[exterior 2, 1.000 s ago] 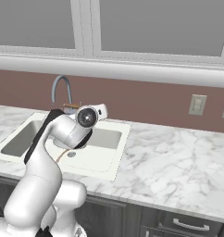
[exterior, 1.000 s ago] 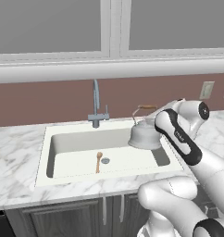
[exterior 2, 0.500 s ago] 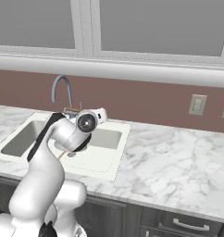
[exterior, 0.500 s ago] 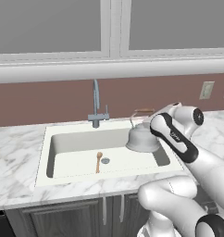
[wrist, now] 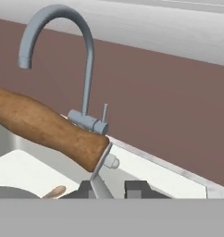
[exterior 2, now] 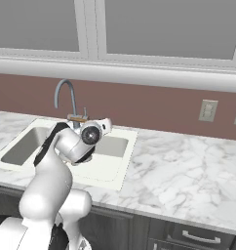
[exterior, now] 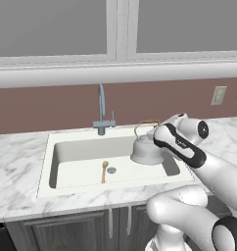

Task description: Open the cabinet, pick the kettle from the cabinet, and place it in the sink.

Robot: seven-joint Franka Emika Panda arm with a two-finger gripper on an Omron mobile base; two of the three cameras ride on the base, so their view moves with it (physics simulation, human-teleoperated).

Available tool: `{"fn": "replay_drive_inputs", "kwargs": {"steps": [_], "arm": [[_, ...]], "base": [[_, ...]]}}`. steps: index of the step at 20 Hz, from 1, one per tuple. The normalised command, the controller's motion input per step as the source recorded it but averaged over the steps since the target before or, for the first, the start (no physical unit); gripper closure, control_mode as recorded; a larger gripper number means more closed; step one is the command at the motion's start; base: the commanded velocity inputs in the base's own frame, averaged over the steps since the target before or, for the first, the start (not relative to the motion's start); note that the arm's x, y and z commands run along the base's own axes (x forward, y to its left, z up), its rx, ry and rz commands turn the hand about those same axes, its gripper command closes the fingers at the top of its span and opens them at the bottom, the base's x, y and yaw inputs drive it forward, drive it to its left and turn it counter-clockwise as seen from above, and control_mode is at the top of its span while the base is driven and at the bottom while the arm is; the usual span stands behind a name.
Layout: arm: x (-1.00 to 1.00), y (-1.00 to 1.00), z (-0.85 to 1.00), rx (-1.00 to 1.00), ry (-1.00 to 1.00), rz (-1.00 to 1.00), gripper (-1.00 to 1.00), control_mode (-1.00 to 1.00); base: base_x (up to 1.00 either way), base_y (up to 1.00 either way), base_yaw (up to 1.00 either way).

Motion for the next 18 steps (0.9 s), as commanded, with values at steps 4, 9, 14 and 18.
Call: {"fn": "replay_drive_inputs", "kwargs": {"steps": [4,9,14,18], "arm": [[0.18,0.07,-0.18,-0.03,0.0,0.0,1.0,-1.0],[0.16,0.07,-0.2,-0.04,0.0,0.0,1.0,-1.0],[0.18,0.06,-0.18,-0.03,0.0,0.0,1.0,-1.0],[0.15,0.0,-0.18,-0.02,0.0,0.0,1.0,-1.0]], "base": [[0.0,0.0,0.0],[0.0,0.0,0.0],[0.0,0.0,0.0],[0.0,0.0,0.0]]}}
